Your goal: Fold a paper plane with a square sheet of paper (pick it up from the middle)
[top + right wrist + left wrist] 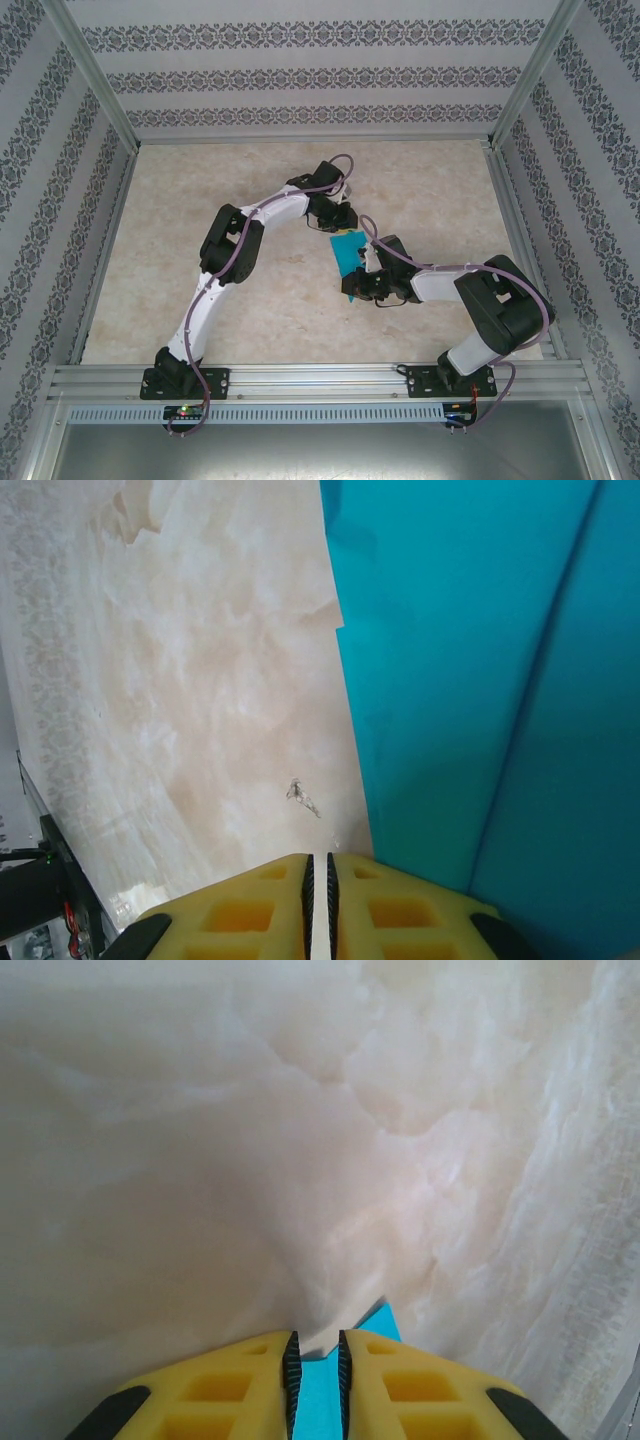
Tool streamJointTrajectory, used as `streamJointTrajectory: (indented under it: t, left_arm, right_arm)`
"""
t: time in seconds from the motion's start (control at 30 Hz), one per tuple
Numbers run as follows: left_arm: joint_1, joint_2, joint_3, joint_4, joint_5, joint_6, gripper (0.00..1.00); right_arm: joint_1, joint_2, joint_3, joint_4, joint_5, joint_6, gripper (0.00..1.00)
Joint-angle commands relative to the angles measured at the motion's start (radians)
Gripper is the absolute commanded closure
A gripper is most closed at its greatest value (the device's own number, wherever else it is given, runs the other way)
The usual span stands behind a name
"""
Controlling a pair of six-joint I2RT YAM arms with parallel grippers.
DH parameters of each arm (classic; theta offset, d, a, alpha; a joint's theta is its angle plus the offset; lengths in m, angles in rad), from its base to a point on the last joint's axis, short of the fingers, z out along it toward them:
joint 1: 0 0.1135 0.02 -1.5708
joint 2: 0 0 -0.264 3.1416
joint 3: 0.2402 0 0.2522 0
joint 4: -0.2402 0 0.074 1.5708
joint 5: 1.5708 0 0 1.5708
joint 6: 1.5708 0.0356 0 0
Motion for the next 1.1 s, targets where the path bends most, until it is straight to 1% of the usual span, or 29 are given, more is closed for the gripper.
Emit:
streamJointTrajectory:
  t: [0.0, 0.13, 0.27, 0.4, 0.5, 0.7, 0.9, 1.0, 1.07]
  left_arm:
    - [0.049, 0.054, 0.025, 0.003, -0.108, 0.026, 0.77]
    - [0.054, 0.055, 0.056, -0.006, -0.107, 0.031, 0.77]
    - [0.054, 0.041, 0.052, 0.030, -0.053, 0.009, 0.77]
    - [0.053, -0.006, 0.045, 0.042, -0.018, 0.007, 0.77]
    - [0.051, -0.064, 0.022, 0.042, -0.012, 0.015, 0.76]
    - [0.051, -0.202, -0.073, 0.028, -0.054, 0.056, 0.74]
    - [0.033, -0.344, -0.217, 0.027, -0.075, 0.085, 0.71]
    - [0.023, -0.411, -0.307, 0.029, -0.079, 0.089, 0.71]
    - [0.012, -0.463, -0.390, 0.062, -0.084, 0.078, 0.70]
  right_arm:
    - [0.035, 0.065, -0.077, -0.265, 0.093, -0.009, 0.85]
    - [0.043, 0.066, -0.081, -0.260, 0.093, -0.004, 0.85]
    - [0.043, 0.058, -0.078, -0.261, 0.092, -0.001, 0.85]
    - [0.043, 0.045, -0.068, -0.266, 0.087, 0.002, 0.85]
    - [0.043, 0.037, -0.062, -0.266, 0.082, 0.005, 0.85]
    - [0.043, 0.002, -0.046, -0.275, 0.078, 0.012, 0.84]
    - [0.043, -0.068, -0.028, -0.254, 0.043, 0.041, 0.77]
    - [0.037, -0.117, -0.009, -0.259, 0.029, 0.056, 0.74]
    - [0.031, -0.153, 0.003, -0.263, 0.019, 0.066, 0.73]
